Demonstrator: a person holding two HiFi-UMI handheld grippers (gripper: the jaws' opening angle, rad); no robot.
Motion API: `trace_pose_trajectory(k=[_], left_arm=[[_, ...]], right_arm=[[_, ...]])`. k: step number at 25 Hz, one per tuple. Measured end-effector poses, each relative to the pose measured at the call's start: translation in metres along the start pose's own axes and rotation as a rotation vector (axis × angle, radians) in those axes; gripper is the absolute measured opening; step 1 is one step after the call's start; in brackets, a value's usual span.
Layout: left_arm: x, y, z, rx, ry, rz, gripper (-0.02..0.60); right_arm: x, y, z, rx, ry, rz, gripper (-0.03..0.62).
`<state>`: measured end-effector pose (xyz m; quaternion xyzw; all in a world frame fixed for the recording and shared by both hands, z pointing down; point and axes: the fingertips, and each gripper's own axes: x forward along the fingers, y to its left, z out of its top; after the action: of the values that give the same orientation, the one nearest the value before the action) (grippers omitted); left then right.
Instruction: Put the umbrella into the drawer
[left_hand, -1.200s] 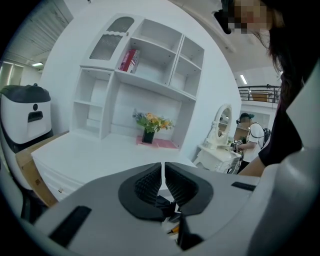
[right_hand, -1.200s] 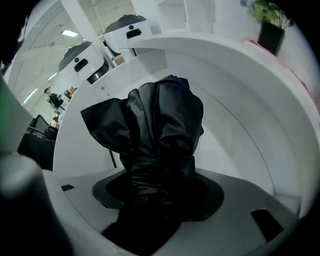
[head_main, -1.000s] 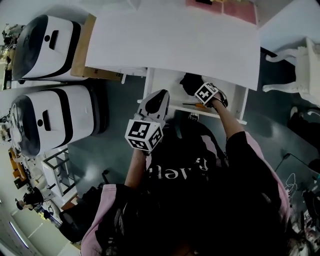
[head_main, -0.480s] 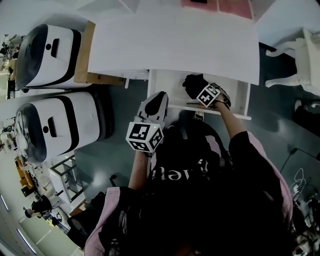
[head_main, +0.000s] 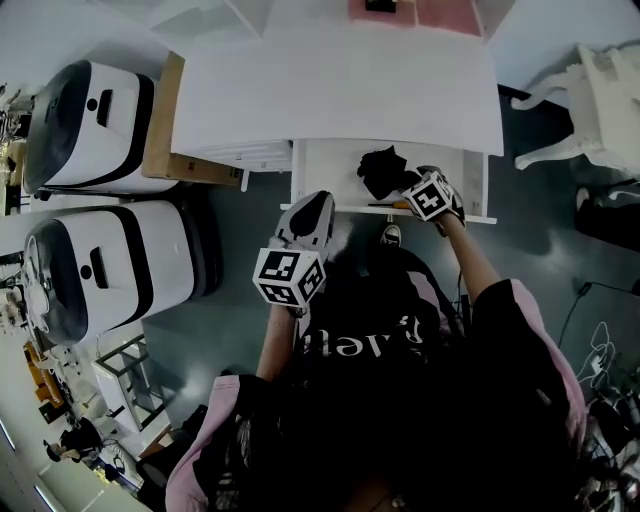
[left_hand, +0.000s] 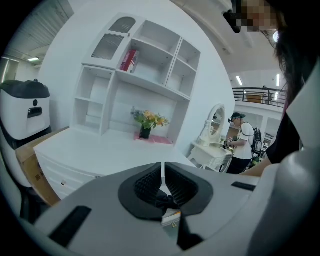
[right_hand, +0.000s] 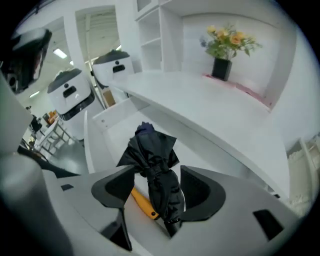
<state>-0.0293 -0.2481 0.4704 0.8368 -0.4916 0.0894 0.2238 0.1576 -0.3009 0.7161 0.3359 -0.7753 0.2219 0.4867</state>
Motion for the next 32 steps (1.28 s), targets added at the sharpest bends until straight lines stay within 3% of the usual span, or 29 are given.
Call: trace_pose_trajectory(k=[11,18,26,32], left_arm=[[-0.076,0.002,-0.004,0.094,-0.041,-0.093,0.031],[-0.132,0.012,-0.017,0.101,-0.072,-0.149,0.031],[-0.182,-0.017,-0.051,0.102,-0.057,-0.288,0.032],[-0.204,-0.030,-0.066,0.093,-0.050,-0.337,0.031]], right_arm=[[-0.123,0.088,0.037,0.284,-0.415,0.021,0.296],[-0.177,0.165,0.037,0.381,-0.570,-0.026,0.296],[-0.215,0.244,0.002,0.465,-0.612,-0.093,0.295],[-0.232,0.283,-0.009,0.469,-0.620,-0.095,0.295]])
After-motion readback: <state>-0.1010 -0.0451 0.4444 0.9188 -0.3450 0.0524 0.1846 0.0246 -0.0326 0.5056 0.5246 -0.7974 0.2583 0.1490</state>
